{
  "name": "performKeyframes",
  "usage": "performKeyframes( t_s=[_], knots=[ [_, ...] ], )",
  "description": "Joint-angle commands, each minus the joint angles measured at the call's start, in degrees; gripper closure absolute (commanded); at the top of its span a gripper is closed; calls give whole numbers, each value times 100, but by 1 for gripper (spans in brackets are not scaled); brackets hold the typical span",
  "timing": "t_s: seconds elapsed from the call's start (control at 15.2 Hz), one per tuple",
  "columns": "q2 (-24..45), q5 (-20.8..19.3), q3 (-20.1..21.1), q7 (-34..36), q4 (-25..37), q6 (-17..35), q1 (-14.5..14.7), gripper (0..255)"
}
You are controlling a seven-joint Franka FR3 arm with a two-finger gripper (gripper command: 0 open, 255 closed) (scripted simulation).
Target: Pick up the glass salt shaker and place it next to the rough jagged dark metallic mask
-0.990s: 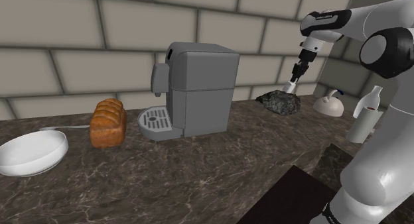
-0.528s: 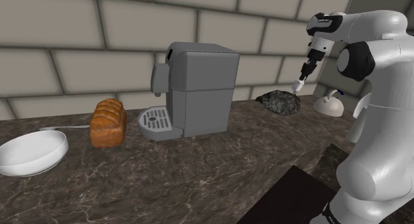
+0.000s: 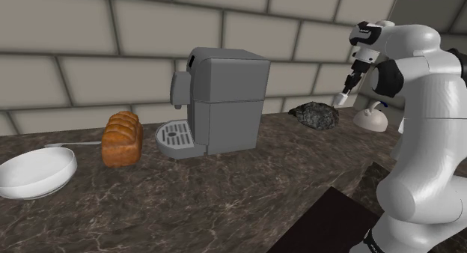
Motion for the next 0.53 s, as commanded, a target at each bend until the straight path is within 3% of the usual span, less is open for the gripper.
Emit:
performKeyframes(
  t_s=[0.0, 0.46],
  knots=[
    [-43, -19, -4, -32, -228, 183, 55, 255],
    [-148, -55, -9, -137, -940, 773, 207, 255]
  ],
)
